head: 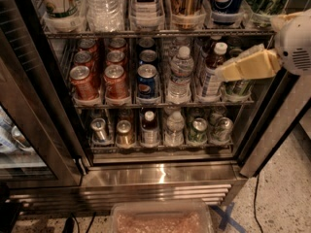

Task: Pick pepsi can from top shelf of fridge

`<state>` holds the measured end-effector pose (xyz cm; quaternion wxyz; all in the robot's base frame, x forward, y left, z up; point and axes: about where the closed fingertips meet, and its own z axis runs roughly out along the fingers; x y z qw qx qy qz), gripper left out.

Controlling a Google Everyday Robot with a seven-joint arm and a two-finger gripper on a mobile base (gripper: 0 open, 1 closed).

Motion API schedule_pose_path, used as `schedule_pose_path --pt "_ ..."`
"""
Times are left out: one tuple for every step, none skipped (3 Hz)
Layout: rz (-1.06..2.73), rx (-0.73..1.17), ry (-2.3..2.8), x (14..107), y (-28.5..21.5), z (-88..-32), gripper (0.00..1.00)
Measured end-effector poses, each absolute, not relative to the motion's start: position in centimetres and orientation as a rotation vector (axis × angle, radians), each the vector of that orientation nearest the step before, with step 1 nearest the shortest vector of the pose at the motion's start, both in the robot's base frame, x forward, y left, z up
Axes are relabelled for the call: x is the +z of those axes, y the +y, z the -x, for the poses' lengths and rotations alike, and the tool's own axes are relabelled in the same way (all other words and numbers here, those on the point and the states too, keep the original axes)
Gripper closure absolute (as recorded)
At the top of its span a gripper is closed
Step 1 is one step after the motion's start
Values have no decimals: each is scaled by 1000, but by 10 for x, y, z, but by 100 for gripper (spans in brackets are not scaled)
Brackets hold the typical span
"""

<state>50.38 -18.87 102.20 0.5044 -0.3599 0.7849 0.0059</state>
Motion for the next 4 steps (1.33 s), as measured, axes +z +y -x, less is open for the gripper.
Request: schedule_pose_path --pt "755 -6 1840 1038 -184 -518 17" --pt "684 -20 1806 1049 -181 -527 17" --pt "676 -21 1802 1051 -181 -528 1" --pt "675 -20 1801 1051 -181 -528 0"
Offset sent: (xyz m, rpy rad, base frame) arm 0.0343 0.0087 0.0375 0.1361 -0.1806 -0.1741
